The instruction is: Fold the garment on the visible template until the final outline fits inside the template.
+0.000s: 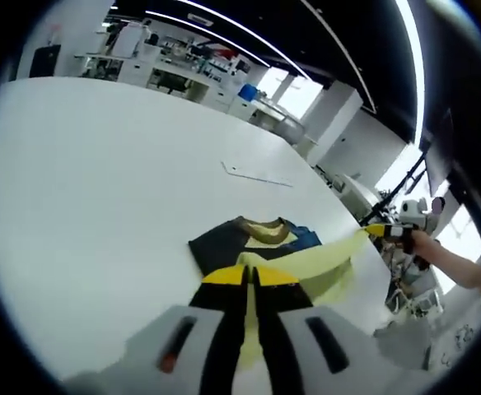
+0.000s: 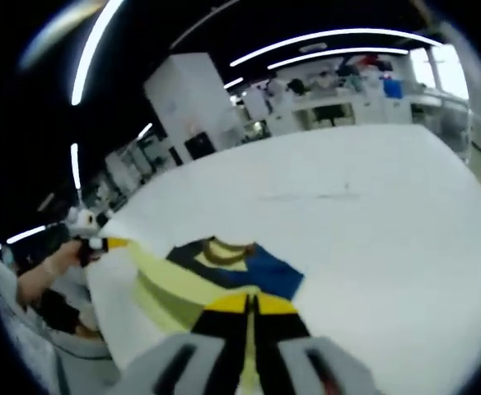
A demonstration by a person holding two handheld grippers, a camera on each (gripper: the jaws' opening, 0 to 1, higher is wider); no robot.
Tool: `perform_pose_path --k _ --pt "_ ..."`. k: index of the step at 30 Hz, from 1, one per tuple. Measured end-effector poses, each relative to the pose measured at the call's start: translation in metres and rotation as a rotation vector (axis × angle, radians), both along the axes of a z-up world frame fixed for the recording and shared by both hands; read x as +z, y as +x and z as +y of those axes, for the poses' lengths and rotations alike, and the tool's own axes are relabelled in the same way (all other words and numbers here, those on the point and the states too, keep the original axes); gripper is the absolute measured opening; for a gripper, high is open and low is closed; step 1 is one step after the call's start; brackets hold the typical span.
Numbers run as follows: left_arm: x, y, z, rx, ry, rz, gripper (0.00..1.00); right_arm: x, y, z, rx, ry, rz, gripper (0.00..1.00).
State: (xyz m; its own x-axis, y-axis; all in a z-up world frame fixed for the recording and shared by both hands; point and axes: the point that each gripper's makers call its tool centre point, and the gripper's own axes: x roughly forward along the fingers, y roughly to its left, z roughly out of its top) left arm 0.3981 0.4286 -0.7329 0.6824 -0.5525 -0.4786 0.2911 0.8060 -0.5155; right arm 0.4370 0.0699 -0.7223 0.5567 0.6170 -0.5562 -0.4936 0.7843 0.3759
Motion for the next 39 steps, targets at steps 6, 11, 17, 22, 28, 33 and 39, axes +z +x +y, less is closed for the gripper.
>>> perform_pose_path --k 6,11,17,22,28,33,39 --pt "-0.016 0.023 0.002 0.032 -0.001 0.022 0.0 -0.013 0.033 -0.001 -0.032 -0.008 -0.003 0.0" --pt "-0.032 0.038 0.004 0.069 -0.009 0.048 0.0 -0.026 0.048 -0.001 -0.049 -0.016 0.004 0.0" --pt "-0.06 0.052 0.005 0.106 -0.002 0.095 0.0 -0.054 0.06 0.001 -0.068 -0.059 0.021 0.0" --pt "-0.075 0.048 0.003 0.135 -0.002 0.12 0.0 -0.074 0.062 0.001 -0.065 -0.09 0.048 0.0" --pt "-0.087 0.047 0.003 0.142 0.008 0.135 0.0 -0.089 0.057 0.0 -0.065 -0.108 0.075 0.0" --pt "-0.084 0.049 0.002 0.128 0.009 0.11 0.0 -0.093 0.057 0.0 -0.07 -0.114 0.078 0.0" --pt "-0.079 0.046 0.0 0.082 0.023 0.074 0.02 -0.095 0.051 0.0 -0.04 -0.133 0.065 0.0"
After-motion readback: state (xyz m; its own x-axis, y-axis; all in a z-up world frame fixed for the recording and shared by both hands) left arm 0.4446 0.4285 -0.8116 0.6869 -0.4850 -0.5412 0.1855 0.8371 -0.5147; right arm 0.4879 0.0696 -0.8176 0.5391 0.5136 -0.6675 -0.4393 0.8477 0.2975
